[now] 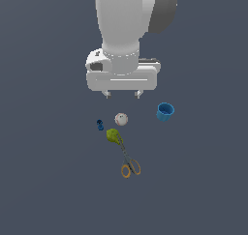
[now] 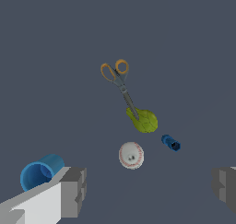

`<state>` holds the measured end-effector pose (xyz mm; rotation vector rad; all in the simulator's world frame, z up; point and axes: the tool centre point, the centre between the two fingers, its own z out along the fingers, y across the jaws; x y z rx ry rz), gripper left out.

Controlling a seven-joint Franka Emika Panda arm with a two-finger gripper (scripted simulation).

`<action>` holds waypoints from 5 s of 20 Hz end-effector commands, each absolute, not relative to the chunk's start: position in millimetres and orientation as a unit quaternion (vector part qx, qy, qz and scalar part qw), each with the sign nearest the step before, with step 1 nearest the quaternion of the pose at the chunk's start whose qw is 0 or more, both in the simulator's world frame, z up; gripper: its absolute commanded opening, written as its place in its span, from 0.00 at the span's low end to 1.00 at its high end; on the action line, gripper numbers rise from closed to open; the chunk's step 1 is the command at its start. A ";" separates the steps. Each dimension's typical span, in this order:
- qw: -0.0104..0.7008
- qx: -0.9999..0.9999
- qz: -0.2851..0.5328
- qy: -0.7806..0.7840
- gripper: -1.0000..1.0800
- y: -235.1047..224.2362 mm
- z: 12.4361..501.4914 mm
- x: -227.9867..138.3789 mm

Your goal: Pick up a designated object from a clutter of objects.

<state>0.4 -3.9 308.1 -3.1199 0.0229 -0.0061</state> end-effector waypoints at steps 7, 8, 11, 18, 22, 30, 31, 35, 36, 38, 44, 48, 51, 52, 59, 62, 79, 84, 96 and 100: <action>0.013 -1.000 -0.009 0.005 0.62 -7.7 314.9 2.4; 0.013 -1.000 -0.010 0.005 0.62 -7.8 315.2 2.5; 0.013 -1.000 -0.009 0.005 0.62 -7.9 315.0 2.4; 0.001 -0.999 0.012 -0.032 0.62 8.2 302.0 2.4; -0.014 -0.996 0.041 -0.080 0.62 28.8 285.0 1.2; -0.065 -0.960 0.132 -0.238 0.62 94.1 230.1 -10.8; -0.073 -0.951 0.147 -0.262 0.62 104.1 221.5 -13.7; -0.104 -0.906 0.202 -0.357 0.62 142.7 187.7 -28.1; -0.111 -0.893 0.216 -0.379 0.62 151.9 179.6 -32.2; -0.126 -0.864 0.242 -0.422 0.62 169.8 163.5 -40.9; -0.162 -0.783 0.302 -0.519 0.62 211.2 125.4 -65.5; -0.178 -0.741 0.327 -0.559 0.62 228.9 108.7 -77.9; -0.185 -0.719 0.339 -0.577 0.62 237.6 100.3 -84.5; -0.187 -0.714 0.342 -0.582 0.62 239.7 98.3 -86.2; -0.190 -0.703 0.348 -0.590 0.62 243.7 94.1 -89.8; -0.191 -0.703 0.348 -0.590 0.62 240.8 91.1 -91.0; -0.191 -0.701 0.349 -0.592 0.00 225.2 74.8 -98.4; -0.191 -0.701 0.349 -0.591 0.00 224.5 75.6 -97.9; -0.191 -0.701 0.349 -0.591 0.00 202.0 120.2 -92.5; -0.191 -0.702 0.349 -0.591 0.00 185.1 154.2 -88.4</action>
